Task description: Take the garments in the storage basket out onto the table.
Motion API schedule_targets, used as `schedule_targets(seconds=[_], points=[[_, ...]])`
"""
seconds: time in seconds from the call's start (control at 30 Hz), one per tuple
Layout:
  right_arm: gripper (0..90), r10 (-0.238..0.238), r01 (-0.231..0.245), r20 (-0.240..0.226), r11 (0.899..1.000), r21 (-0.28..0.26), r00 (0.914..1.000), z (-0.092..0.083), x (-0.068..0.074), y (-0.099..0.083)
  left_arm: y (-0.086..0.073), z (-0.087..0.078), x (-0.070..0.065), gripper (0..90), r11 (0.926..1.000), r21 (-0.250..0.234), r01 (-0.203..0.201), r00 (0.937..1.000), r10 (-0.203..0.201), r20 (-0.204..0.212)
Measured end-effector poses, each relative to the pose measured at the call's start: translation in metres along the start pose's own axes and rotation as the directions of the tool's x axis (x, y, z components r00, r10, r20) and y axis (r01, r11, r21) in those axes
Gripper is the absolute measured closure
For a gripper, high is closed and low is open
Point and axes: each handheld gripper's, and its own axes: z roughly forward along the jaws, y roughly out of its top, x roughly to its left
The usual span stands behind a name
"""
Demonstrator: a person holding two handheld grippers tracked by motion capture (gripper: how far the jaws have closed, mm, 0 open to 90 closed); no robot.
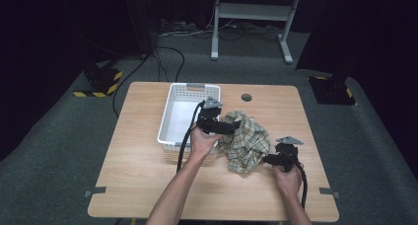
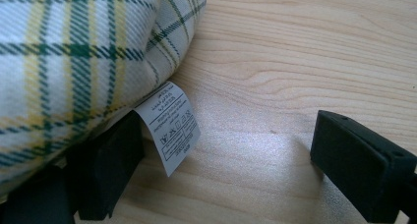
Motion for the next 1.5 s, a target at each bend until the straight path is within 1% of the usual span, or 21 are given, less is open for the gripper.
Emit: schedule_targets(seconds=[0.07,0.2,0.3,0.5,0.63,0.9,0.97,1.1,1.5], points=[[11.7,0.000,0.000,0.000,1.000,0.000,1.0000,0.000,0.000,0.000,-0.001,-0.003,0.002,6.5,1.0000,-0.007,0.005,1.0000,-0.005,-0.004],[11.7,0.000,0.000,0.000,1.000,0.000,1.0000,0.000,0.000,0.000,-0.001,-0.010,0.005,6.2,0.9999,-0.011,0.002,0.9998,-0.003,-0.020],[11.7,0.000,0.000,0.000,1.000,0.000,1.0000,0.000,0.000,0.000,-0.001,-0.016,0.009,6.1,0.9997,-0.022,0.011,0.9995,-0.012,-0.030],[11.7,0.000,0.000,0.000,1.000,0.000,1.0000,0.000,0.000,0.000,-0.002,-0.026,0.012,6.0,0.9996,-0.027,0.007,0.9988,-0.008,-0.048],[11.7,0.000,0.000,0.000,1.000,0.000,1.0000,0.000,0.000,0.000,-0.003,-0.033,0.016,5.9,0.9993,-0.036,0.011,0.9981,-0.014,-0.061],[11.7,0.000,0.000,0.000,1.000,0.000,1.0000,0.000,0.000,0.000,-0.004,-0.044,0.021,5.9,0.9992,-0.038,0.012,0.9964,-0.015,-0.083],[11.7,0.000,0.000,0.000,1.000,0.000,1.0000,0.000,0.000,0.000,-0.005,-0.049,0.022,5.9,0.9991,-0.039,0.013,0.9957,-0.016,-0.092],[11.7,0.000,0.000,0.000,1.000,0.000,1.0000,0.000,0.000,0.000,-0.007,-0.055,0.026,5.9,0.9990,-0.040,0.021,0.9943,-0.025,-0.104],[11.7,0.000,0.000,0.000,1.000,0.000,1.0000,0.000,0.000,0.000,-0.012,-0.074,0.035,6.1,0.9964,-0.071,0.046,0.9892,-0.055,-0.136]])
